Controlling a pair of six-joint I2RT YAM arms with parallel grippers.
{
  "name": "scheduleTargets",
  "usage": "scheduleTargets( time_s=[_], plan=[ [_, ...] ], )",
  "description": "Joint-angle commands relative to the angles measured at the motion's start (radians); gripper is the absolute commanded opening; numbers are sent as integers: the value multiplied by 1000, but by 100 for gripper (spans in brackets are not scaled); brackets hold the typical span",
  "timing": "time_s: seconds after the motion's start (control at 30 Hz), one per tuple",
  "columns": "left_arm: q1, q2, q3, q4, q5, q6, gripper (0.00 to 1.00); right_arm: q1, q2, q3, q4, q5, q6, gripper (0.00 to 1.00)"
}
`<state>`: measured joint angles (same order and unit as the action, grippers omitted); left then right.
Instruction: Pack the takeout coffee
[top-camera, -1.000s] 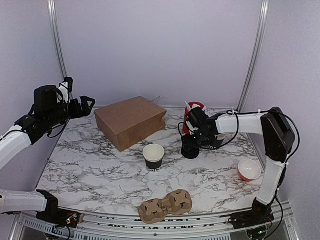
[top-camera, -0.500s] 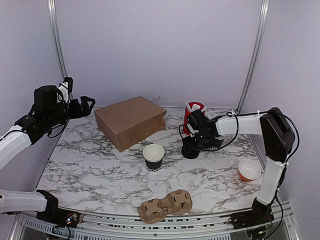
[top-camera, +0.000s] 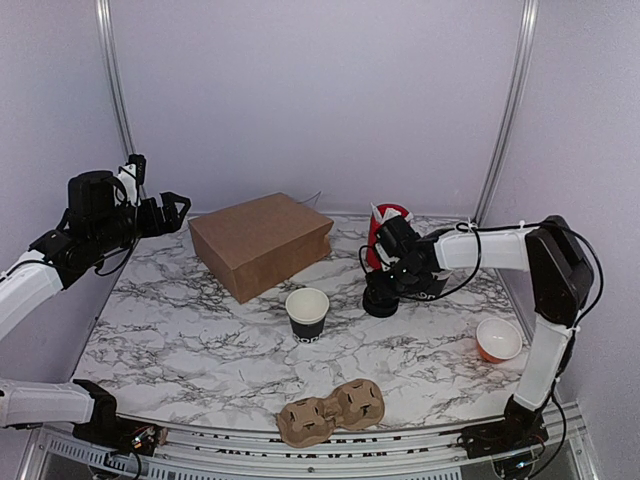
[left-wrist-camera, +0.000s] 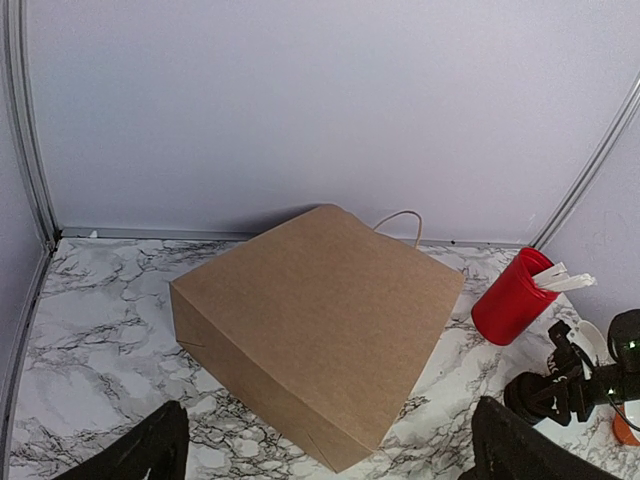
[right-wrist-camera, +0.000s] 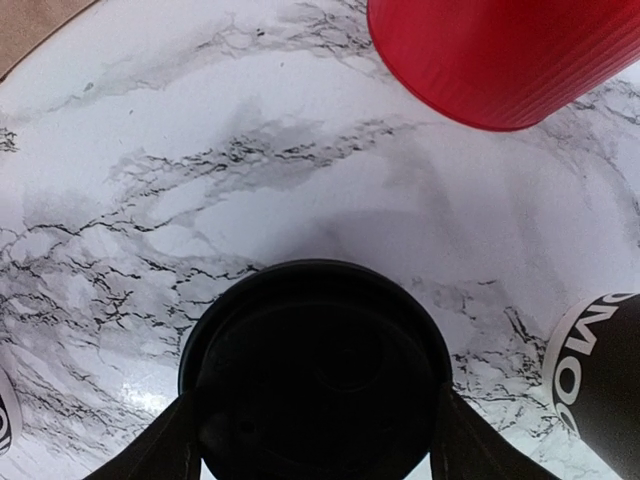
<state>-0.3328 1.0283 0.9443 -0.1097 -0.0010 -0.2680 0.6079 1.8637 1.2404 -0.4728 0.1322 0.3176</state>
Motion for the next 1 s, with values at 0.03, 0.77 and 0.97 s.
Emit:
scheduleTargets(
  time_s=[0.03, 0.77, 0.97],
  plan=[
    [6, 2, -12, 23, 1, 4, 99, 0, -66, 9, 3, 2, 18, 70],
    [6, 5, -13, 22, 13, 0, 99, -43, -81, -66, 54, -76, 69, 72],
    [6, 9, -12, 23, 17, -2, 99, -49, -90, -76, 59, -79, 69, 71]
  ],
)
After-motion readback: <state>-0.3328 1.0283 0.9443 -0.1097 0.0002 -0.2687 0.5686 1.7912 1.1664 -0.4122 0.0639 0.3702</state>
